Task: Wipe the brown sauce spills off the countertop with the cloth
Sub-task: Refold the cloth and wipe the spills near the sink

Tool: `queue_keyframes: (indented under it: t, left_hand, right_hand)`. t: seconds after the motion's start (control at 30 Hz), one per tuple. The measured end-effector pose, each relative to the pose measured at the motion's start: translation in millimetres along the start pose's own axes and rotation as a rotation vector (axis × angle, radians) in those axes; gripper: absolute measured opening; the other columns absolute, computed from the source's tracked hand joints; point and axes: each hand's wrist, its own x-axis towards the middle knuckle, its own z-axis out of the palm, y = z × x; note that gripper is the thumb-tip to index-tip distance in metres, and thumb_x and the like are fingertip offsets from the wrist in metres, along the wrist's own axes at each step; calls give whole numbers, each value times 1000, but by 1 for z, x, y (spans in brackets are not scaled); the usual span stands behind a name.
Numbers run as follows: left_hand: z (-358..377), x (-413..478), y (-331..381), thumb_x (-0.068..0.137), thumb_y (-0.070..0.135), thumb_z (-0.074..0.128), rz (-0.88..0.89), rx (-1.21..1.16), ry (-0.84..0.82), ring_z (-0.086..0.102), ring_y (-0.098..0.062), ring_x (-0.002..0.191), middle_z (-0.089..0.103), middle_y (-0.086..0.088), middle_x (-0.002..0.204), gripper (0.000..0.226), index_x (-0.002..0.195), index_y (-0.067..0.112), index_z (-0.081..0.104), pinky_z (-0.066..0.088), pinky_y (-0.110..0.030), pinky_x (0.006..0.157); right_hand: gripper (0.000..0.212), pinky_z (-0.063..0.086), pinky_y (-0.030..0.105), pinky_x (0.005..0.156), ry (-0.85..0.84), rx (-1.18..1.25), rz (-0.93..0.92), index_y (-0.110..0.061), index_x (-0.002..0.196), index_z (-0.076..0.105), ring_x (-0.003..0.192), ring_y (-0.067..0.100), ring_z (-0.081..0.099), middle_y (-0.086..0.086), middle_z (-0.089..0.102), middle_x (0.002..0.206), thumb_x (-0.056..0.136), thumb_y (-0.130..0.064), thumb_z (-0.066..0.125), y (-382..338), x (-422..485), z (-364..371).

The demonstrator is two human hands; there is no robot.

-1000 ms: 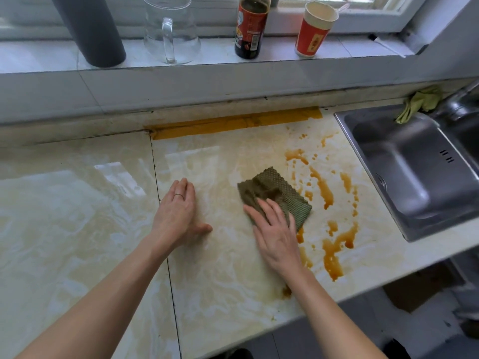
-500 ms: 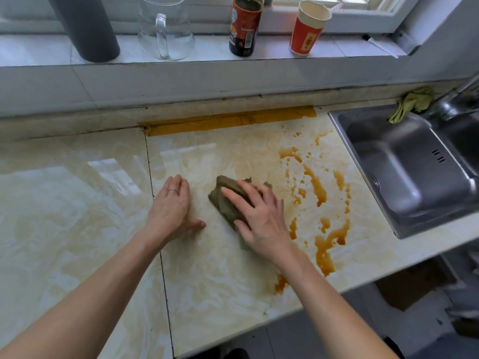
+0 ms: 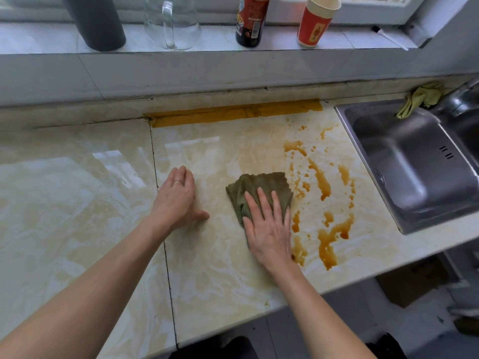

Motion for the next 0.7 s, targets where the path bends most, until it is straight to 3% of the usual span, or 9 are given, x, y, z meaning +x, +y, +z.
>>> queue_keyframes:
  t: [0.07,0.2,0.27,0.4,0.6,0.7]
  left_hand:
    - [0,0,1,74,65,62,2,-5,5,-3,-31,147,-6,-18,158,120,150,0,-5,4,-37,122]
    - [-2,-2,-2,75,60,66,18,-56,6,0,-31,147,-3,-17,158,116,150,1,0,8,-37,121]
    - [-4,-6,-5,77,52,69,22,-88,-8,2,-29,147,-3,-14,159,110,151,5,2,9,-36,120]
    - [2,-21,-2,81,41,69,34,-89,10,5,-27,147,-2,-12,159,97,151,12,9,15,-37,120]
    - [21,-47,22,90,14,52,50,-164,46,9,-24,147,2,-9,160,75,152,14,11,18,-33,118]
    - [28,-65,29,92,6,43,35,-196,76,8,-22,148,1,-7,160,69,152,13,12,15,-31,118]
  right_hand:
    - [57,8,57,117,24,16,1,-36,152,22,149,28,8,-2,19,161,96,-47,25,-22,-16,7]
    - [56,16,56,117,-23,13,-248,-40,150,24,149,23,12,-7,22,160,95,-44,35,-23,-49,12]
    - [55,15,55,117,-12,17,-215,-41,150,24,149,19,10,-9,21,160,96,-46,31,-6,-36,10]
    - [56,6,55,118,26,73,27,-39,150,24,149,23,8,-6,20,160,94,-47,22,-12,-20,7]
    - [56,11,53,117,-8,74,-268,-38,149,28,148,22,14,-8,26,158,94,-40,38,-20,-67,13]
    - [53,7,51,118,5,100,-188,-37,149,30,148,19,13,-8,26,158,97,-37,41,0,-48,5]
